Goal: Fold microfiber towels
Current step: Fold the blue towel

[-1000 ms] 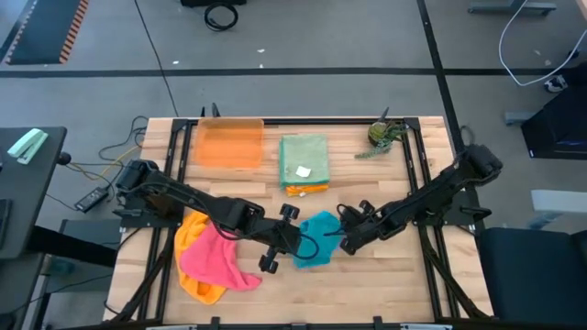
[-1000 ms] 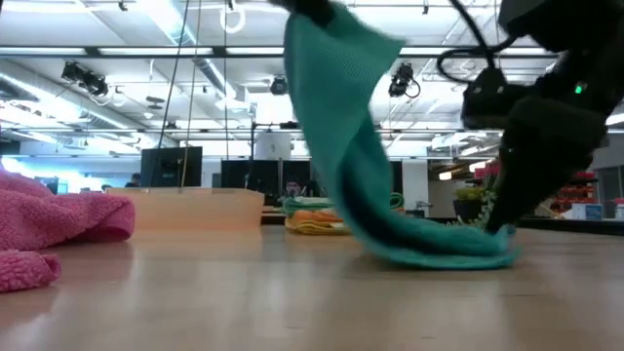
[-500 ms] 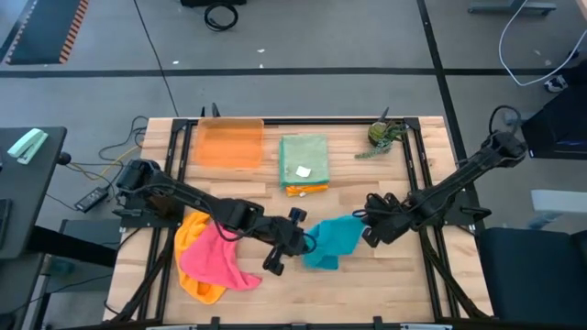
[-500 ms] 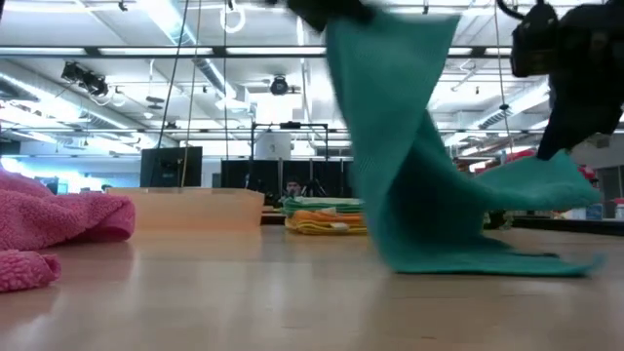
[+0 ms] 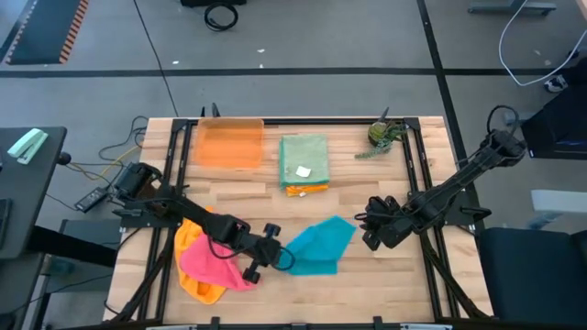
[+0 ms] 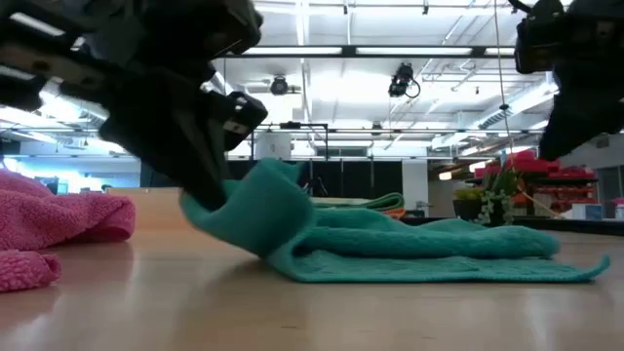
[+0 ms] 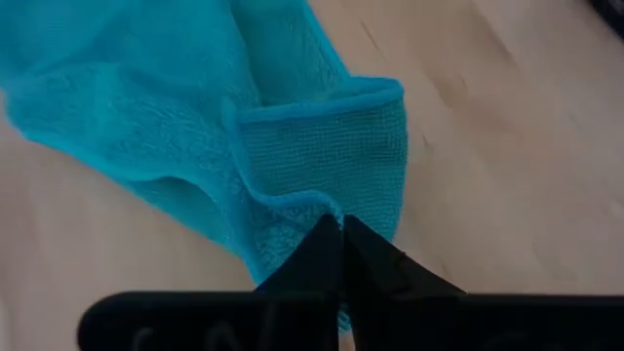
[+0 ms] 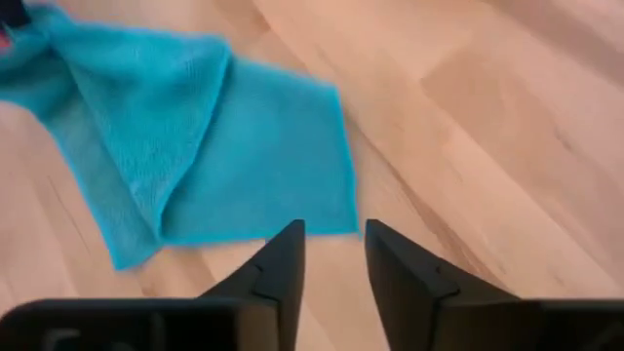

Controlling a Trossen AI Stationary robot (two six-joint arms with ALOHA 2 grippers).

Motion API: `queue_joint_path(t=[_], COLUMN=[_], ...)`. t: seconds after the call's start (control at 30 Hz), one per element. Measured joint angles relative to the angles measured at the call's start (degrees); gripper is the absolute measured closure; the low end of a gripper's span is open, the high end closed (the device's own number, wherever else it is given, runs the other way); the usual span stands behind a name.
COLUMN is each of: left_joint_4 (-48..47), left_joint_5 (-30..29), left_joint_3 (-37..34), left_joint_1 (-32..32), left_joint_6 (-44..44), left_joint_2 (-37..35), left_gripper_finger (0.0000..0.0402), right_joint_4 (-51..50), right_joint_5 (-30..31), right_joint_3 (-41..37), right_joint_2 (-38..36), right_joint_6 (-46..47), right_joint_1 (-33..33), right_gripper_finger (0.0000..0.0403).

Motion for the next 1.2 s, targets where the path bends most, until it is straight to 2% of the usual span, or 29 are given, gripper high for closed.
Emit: queue_joint_path(t=[0.07,0.17,0.3,0.4,0.6,0.7,0.87,1.03,1.2], left_joint_4=[0.19,0.00,-0.02,-0.03,-0.11,-0.16,-0.20,-0.22,-0.69], left_joint_5=[-0.07,-0.13,-0.15,-0.17,-0.17,-0.16,-0.17,-0.16,-0.18], left_joint_3=[-0.87,-1.38,-1.36,-1.36,-1.36,-1.36,-1.36,-1.36,-1.36], left_joint_1=[-0.52,-1.02,-1.15,-1.09,-1.15,-1.15,-1.13,-1.13,-1.07], left_joint_6=[-0.04,-0.12,-1.76,-1.95,-2.12,-3.04,-3.10,-3.10,-3.47], left_joint_2=[0.00,0.00,0.00,0.00,0.00,0.00,0.00,0.00,0.00], left_gripper_finger=[0.0384,0.0381,0.0380,0.0365,0.0315,0.0289,0.0256,0.0238,0.0241], right_joint_4=[3.74,16.62,37.54,45.47,50.20,54.28,54.64,55.68,56.19], right_joint_5=[3.31,7.21,4.06,-1.10,-6.34,-6.78,-6.78,-6.67,-6.37], right_joint_3=[0.00,0.00,0.04,0.07,-0.02,0.00,0.04,0.43,2.20], right_joint_2=[1.54,6.05,15.08,21.94,31.24,32.89,34.16,35.60,35.72], right_joint_6=[-0.35,-6.25,-15.15,-15.85,-13.15,-13.76,-13.48,-13.92,-17.43], right_joint_1=[-0.02,-1.52,-6.52,-10.17,-13.05,-12.81,-12.81,-12.75,-12.00], right_gripper_finger=[0.0271,0.0253,0.0239,0.0237,0.0236,0.0236,0.0236,0.0236,0.0238])
